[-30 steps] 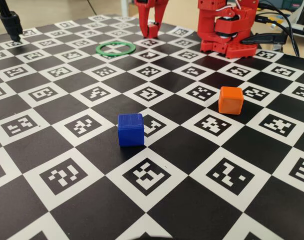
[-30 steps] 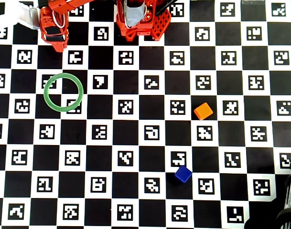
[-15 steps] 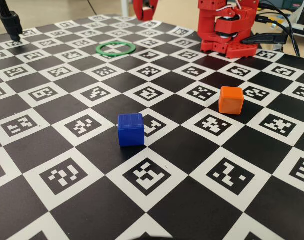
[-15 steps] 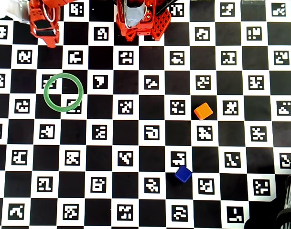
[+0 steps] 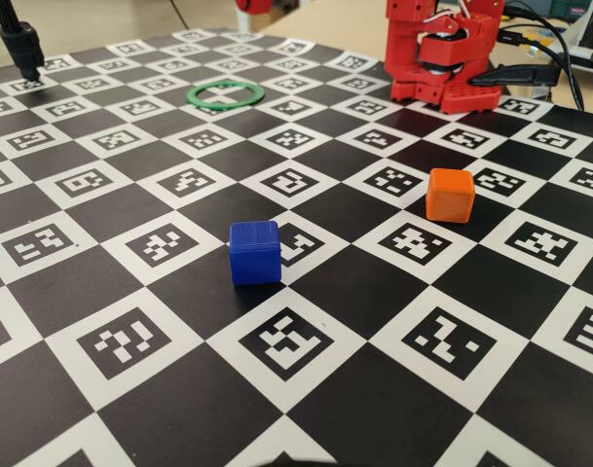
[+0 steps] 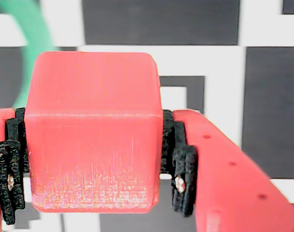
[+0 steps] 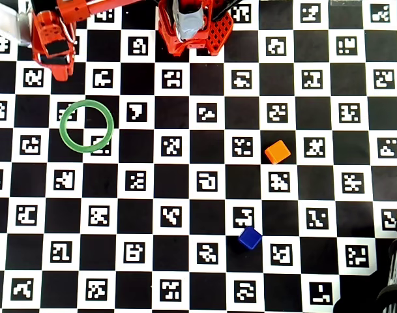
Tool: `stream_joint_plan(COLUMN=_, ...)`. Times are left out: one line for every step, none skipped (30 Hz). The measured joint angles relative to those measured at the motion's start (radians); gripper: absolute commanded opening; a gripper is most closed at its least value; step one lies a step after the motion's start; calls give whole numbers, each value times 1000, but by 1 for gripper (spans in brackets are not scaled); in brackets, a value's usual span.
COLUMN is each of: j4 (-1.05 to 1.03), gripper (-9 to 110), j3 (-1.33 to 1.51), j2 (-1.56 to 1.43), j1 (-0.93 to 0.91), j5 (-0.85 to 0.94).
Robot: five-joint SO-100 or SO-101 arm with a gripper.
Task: Grab the red cube then put it in the green circle then put the blue cube on top and finally the orange cube on top
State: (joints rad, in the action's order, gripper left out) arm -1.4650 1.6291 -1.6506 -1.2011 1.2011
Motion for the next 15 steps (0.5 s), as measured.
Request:
stream_joint_plan(j4=0, gripper=2, j3=-3, j2=0, j1=17, j5=-12)
stream_joint_plan(j4=0, gripper=2, j3=-8, j2=0, j1=32, j5=-26)
stream_joint_plan(j4=0, gripper=2, j3=-8, j2=0, j1=49, j5=-43)
stream_joint_plan(j4=0, gripper=2, j3=-8, j2=0, j1=64, j5=-57)
stream_joint_plan(j4=0, gripper=2, j3=-8, j2=0, j1=80, j5=-67)
stream_joint_plan(j4=-3, gripper=2, j3=-8, j2=0, j1=97, j5=-80)
stream_joint_plan(j4=-3, gripper=2, j3=-8, j2=0, j1=112, j5=-89)
stream_joint_plan(j4=-3, gripper=2, j3=-8, j2=0, j1=127, j5=-98)
stream_joint_plan(j4=-3, gripper=2, j3=-8, j2=0, j1=143, j5=-107)
stream_joint_plan(j4=-3, gripper=2, j3=-8, j2=0, j1=160, j5=-117)
stream_joint_plan(j4=-3, gripper=2, j3=-8, j2=0, j1=175, j5=-129)
stream_joint_plan(j4=-3, gripper=2, j3=-8, j2=0, j1=192, j5=-143)
stream_joint_plan(j4=-3, gripper=2, j3=-8, j2=0, j1=207, j5=-158)
stream_joint_plan(j4=0, gripper=2, j3=-8, j2=0, j1=222, j5=-167)
stream_joint_plan(j4=6, gripper=2, j3=-8, j2=0, j1=236, j5=-175)
